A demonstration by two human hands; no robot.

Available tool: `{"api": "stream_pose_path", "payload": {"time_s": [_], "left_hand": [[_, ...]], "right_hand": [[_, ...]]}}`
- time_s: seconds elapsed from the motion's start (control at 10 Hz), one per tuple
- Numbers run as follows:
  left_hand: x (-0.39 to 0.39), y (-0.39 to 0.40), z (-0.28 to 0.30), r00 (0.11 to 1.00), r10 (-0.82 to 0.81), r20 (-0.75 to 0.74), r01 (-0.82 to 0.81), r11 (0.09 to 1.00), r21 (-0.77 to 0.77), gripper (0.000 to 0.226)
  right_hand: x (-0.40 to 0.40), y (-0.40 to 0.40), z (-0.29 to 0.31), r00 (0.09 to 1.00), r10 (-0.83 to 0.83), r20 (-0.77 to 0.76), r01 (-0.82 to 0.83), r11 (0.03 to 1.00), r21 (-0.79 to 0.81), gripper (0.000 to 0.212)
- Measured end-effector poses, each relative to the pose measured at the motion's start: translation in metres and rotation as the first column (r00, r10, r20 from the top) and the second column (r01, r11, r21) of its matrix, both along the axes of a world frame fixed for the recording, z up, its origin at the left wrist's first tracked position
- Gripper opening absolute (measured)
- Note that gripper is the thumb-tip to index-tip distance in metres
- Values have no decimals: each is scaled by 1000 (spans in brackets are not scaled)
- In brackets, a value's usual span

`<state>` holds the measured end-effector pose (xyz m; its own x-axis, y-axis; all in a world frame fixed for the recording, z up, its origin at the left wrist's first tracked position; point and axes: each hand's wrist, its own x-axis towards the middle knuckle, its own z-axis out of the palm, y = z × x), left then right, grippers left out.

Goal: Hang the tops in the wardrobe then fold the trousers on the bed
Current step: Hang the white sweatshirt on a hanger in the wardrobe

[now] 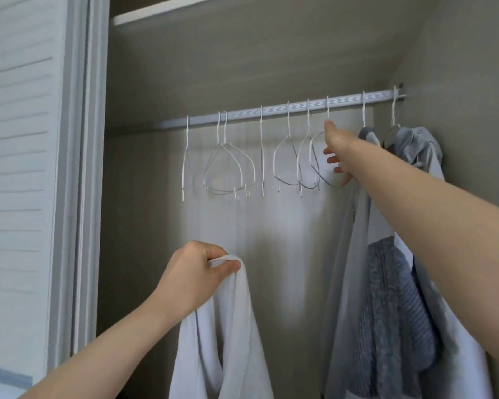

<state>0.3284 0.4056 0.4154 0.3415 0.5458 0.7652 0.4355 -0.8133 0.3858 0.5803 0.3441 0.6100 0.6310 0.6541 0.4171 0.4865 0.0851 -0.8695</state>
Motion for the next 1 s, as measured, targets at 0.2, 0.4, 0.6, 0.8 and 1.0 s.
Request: {"api": "stream_pose_path", "payload": {"time_s": [0.2, 0.4, 0.6, 0.8, 1.0], "left_hand": [[-12, 0, -7, 999, -16, -30, 15, 999, -35, 41], [-22, -1, -6, 1000, 10, -18, -10, 999, -43, 41], [-32, -6, -8, 1000, 20, -9, -20, 998, -60, 44], [-43, -11, -32, 998, 36, 58, -21, 970, -242, 41], [-52, -16, -68, 985, 54, 166, 24, 900, -436, 51]], "right_hand": [[-12, 9, 15, 996, 41, 82, -44, 999, 27, 43], [-10, 10, 13, 990, -1, 143, -18, 991, 131, 43], [-14, -10, 3, 996, -67, 61, 46, 955, 293, 45], [-52, -67, -72, 987, -33, 159, -20, 948, 317, 26], [-90, -151, -152, 992, 113, 57, -124, 956, 266, 13]]}}
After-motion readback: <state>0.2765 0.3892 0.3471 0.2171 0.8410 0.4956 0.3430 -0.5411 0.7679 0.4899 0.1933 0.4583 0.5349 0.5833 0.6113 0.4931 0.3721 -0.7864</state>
